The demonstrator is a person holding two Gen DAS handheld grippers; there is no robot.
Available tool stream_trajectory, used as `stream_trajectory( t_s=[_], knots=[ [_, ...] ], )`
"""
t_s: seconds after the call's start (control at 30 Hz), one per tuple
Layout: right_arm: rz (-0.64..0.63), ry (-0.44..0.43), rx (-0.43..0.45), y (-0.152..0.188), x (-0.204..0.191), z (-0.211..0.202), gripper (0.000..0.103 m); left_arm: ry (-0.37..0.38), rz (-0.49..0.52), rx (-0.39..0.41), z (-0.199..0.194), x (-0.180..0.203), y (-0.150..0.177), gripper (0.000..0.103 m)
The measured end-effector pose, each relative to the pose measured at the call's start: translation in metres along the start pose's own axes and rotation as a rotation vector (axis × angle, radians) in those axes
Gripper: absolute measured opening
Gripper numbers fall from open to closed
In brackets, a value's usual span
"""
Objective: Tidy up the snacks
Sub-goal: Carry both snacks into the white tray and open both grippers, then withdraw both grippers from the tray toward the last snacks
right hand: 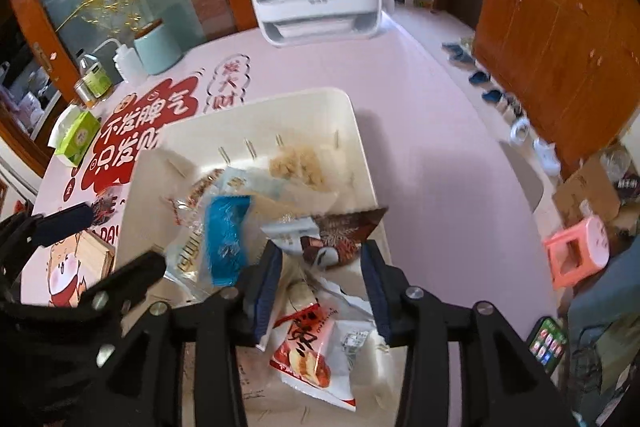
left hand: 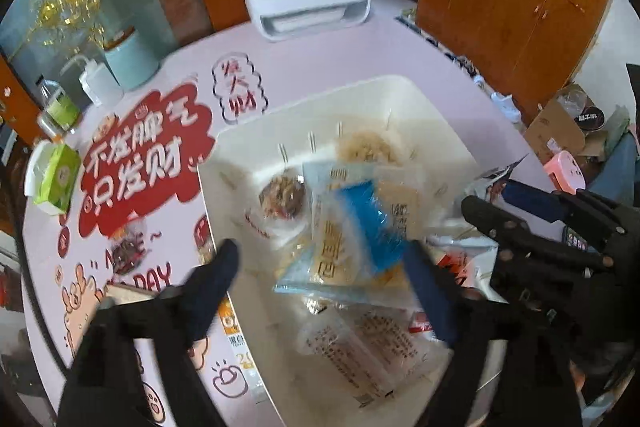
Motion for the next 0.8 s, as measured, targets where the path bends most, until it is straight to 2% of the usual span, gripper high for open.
stream_trajectory(
  t_s=[0.07,0.1,0.33,0.8],
  knots=[
    [0.018,-0.035,-0.019,0.004,0.002,0.005,0.054,0.021,-0.009,-0.025,0.004,-0.002,0.002,0.090],
    [0.021,-0.040,-0.023,0.006,0.002,0.006,0.055,0.018,-0.010,-0.030,0.006,-0.004,0.003,0.090],
    [0.003,-0.019,-0.028,0.012,-0.002,0.006,0.056,-0.001,0.005,-0.027,0.006,-0.004,0.010,0.090],
    [0.014,-0.044,0.001,0.012,-0.010,-0.006,0.058,-0.002,0.010,-0.005,-0.013,-0.008,0.012,0.090]
  ],
)
Point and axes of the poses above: each gripper's, at about its wrist camera, not at the fingertips, and z roughly the way its jaws point, x to its right, y to its underside, the point moved 6 cm from there along z, roughly the way its jaws point, and after that the axes turned 12 degrees about -z, right-handed, at the moved point
